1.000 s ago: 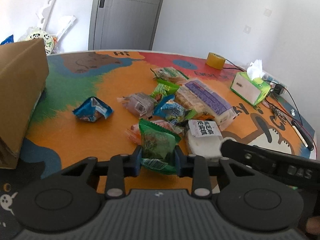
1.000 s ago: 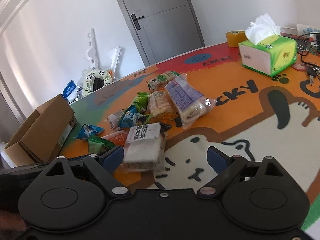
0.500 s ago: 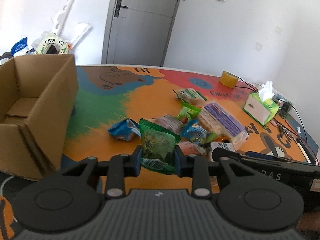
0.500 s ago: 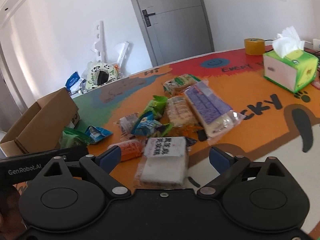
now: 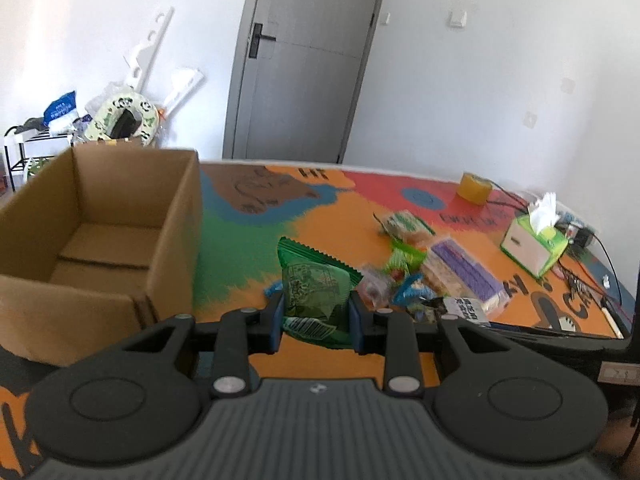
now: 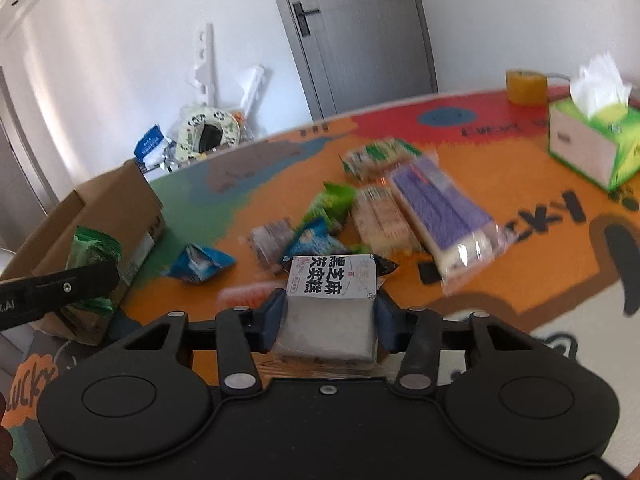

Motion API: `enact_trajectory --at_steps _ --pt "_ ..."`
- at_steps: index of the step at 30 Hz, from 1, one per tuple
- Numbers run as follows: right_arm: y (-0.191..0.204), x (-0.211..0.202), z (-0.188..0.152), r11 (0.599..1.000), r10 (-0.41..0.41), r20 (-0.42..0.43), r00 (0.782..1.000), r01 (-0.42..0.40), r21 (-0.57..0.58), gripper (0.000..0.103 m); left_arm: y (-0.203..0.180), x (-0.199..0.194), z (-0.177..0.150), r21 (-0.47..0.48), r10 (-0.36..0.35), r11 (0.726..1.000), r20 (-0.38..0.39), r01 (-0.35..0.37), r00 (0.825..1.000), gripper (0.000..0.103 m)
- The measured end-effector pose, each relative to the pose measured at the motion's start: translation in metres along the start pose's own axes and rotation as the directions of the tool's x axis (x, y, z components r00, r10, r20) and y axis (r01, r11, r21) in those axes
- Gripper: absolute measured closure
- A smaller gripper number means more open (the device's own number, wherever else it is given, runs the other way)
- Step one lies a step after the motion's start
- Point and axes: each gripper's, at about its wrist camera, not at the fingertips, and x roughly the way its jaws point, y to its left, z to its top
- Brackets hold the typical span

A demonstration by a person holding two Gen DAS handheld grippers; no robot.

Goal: Organize snacks
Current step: 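Carry both packs into the cardboard box and open both grippers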

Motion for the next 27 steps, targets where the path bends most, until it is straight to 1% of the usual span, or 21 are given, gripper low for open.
enact_trajectory --at_steps 5,10,21,27 --pt "0.008 -0.012 0.015 1.000 0.031 0.047 0.998 -0.030 -0.007 0.056 0.001 -0.008 0.014 0.000 0.005 1.000 0.039 -0.005 0.999 0.072" --pt "0.014 -0.015 0.033 0.998 0.062 0.075 0.995 -0.061 -0.019 0.056 0.005 -0.014 0.027 -0.007 0.021 1.000 0.069 -0.020 0.997 0.072" --pt "0.034 -0.010 0.058 0.992 0.118 0.106 0.987 -0.112 -0.060 0.056 0.025 -0.023 0.051 -0.048 0.066 0.997 0.124 -0.060 0.990 0.072" --pt "0.049 0.000 0.069 0.985 0.159 0.114 0.981 -0.150 -0.087 0.056 0.040 -0.024 0.060 -0.076 0.100 0.993 0.143 -0.090 0.985 0.072"
